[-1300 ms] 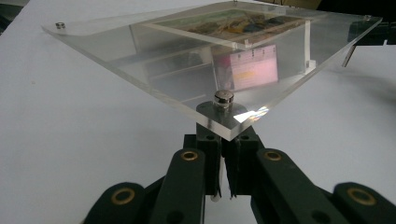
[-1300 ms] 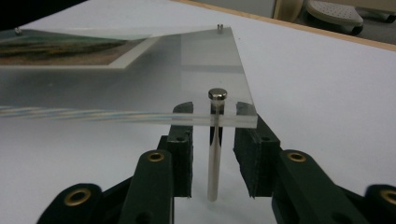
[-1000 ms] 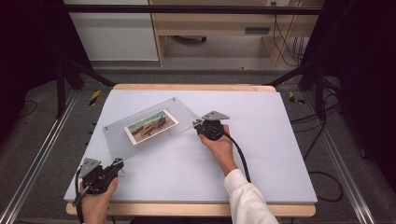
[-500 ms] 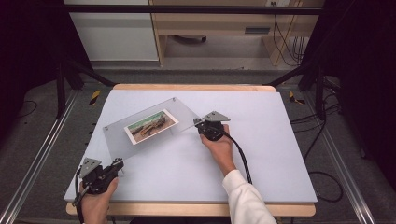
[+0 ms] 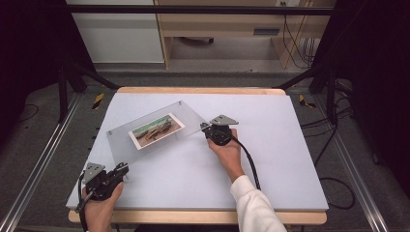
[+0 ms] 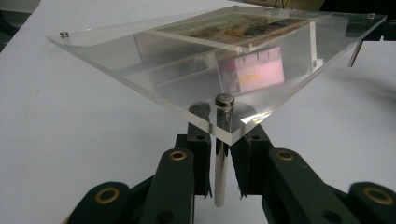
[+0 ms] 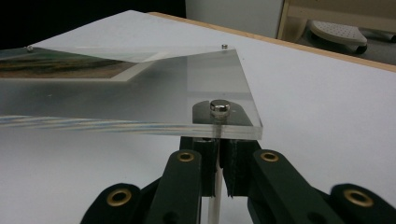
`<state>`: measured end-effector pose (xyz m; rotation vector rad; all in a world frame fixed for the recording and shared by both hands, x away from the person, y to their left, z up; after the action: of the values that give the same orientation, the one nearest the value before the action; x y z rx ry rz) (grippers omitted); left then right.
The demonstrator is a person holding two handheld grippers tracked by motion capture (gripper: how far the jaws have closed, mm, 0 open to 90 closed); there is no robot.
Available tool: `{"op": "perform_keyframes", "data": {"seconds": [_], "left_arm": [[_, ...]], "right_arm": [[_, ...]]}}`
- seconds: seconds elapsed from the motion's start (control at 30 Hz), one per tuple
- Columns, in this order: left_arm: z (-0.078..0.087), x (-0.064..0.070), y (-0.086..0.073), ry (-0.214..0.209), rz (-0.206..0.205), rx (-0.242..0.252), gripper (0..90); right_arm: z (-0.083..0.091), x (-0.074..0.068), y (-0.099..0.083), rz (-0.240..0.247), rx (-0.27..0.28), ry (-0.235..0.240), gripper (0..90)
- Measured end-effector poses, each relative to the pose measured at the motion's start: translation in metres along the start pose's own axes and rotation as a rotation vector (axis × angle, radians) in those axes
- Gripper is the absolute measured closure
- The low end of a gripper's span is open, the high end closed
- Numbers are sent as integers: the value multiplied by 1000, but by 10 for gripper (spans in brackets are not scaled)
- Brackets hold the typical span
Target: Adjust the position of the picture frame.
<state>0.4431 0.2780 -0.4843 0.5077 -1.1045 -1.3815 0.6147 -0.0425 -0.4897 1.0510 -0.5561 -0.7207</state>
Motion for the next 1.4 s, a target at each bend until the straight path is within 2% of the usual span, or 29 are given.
{"op": "perform_keyframes", "data": {"seconds": [0.17,0.3,0.43,0.5,0.57,0.77,1.1,1.3,1.4], "left_arm": [[-2,-3,2,0,7,0,839],[-1,-4,6,20,-16,13,843],[2,-5,12,43,-42,47,839],[4,-5,15,38,-35,63,836],[7,-4,19,47,-51,85,832],[13,-1,24,35,-58,108,828],[14,13,30,18,-93,132,820],[10,27,37,-6,-124,136,816],[5,36,41,-24,-134,137,816]], "right_arm": [[0,-1,0,-5,-4,8,851],[0,-3,3,-5,4,7,852],[1,-4,9,2,9,1,854],[3,-5,13,12,17,0,854],[6,-7,18,7,28,3,854],[14,-7,26,9,23,3,855],[24,0,28,2,24,-13,855],[37,11,25,-13,22,-28,855],[49,21,22,-27,28,-48,856]]}}
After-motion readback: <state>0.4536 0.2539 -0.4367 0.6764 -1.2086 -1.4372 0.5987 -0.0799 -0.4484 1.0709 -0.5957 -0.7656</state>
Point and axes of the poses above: each handheld gripper's, and its own axes: z roughly backward along the jaws, y roughly out of its top, x roughly to its right, the point moved 5 cm from there along -z, roughly forward along the jaws, and after that the axes turned 8 degrees about z, right-handed, at the moved point
